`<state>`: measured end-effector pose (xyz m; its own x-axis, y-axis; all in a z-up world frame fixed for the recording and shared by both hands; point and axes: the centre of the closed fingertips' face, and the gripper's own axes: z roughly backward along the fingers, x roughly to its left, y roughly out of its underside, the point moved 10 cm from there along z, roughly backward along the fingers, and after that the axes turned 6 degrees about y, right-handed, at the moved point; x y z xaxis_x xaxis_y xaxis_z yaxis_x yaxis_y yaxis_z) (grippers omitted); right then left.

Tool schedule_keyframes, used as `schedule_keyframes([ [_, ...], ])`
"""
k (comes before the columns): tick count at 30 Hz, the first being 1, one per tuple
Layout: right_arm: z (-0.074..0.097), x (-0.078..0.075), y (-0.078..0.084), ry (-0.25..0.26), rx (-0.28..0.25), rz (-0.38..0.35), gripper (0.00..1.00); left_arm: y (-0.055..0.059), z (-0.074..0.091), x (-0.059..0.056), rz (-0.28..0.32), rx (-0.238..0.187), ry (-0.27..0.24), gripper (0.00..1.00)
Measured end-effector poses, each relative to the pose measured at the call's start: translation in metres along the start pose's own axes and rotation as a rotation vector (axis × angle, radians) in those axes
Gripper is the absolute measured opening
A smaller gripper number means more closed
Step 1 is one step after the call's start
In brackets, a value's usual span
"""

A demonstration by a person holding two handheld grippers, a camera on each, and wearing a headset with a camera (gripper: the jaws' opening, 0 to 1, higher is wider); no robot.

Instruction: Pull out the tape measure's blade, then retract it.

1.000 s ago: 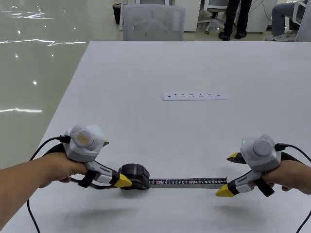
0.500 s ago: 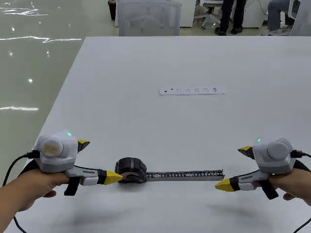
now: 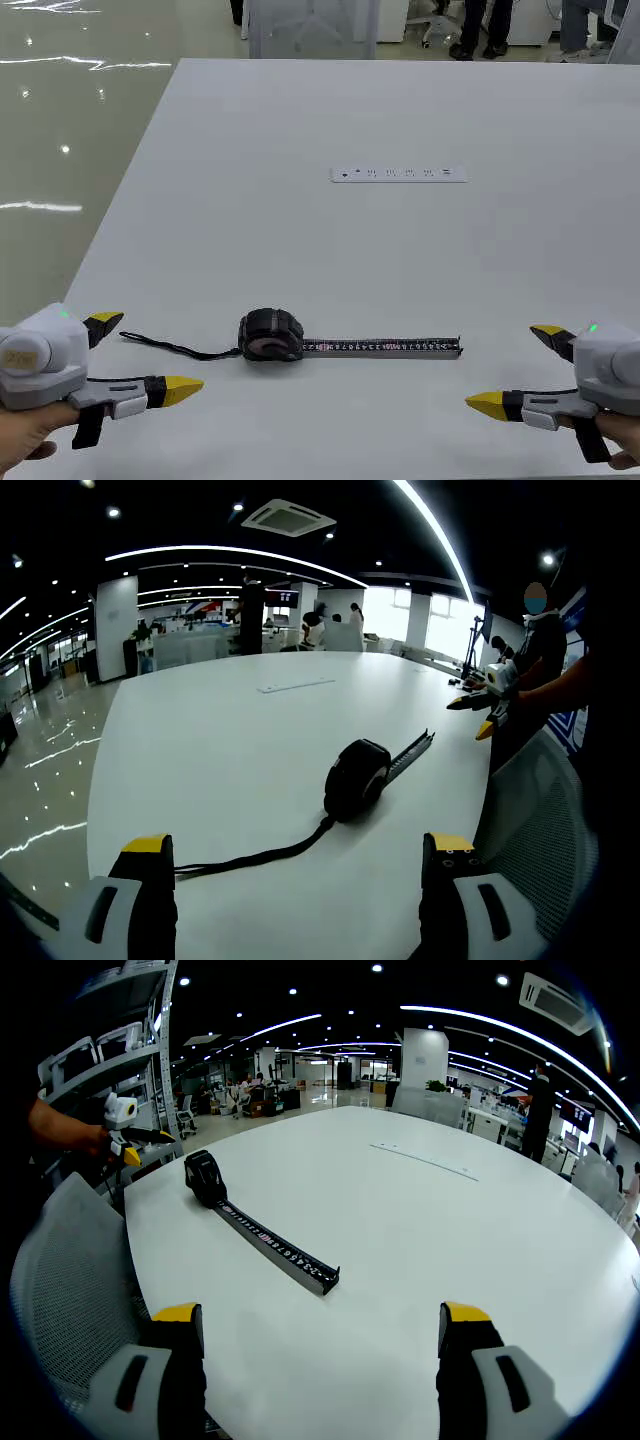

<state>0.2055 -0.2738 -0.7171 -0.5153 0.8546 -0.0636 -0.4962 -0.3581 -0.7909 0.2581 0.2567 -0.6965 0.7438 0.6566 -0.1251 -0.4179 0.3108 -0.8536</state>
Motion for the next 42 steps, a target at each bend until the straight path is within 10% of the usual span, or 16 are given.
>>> schedule_keyframes([
  [16, 0.054, 0.020, 0.026, 0.072, -0.065, -0.046, 1.00, 0.031, 0.036, -0.024, 0.076, -0.025, -0.048, 1.00],
  [42, 0.049, 0.023, 0.026, 0.042, -0.040, -0.048, 1.00, 0.028, 0.030, -0.020, 0.054, -0.017, -0.059, 1.00],
])
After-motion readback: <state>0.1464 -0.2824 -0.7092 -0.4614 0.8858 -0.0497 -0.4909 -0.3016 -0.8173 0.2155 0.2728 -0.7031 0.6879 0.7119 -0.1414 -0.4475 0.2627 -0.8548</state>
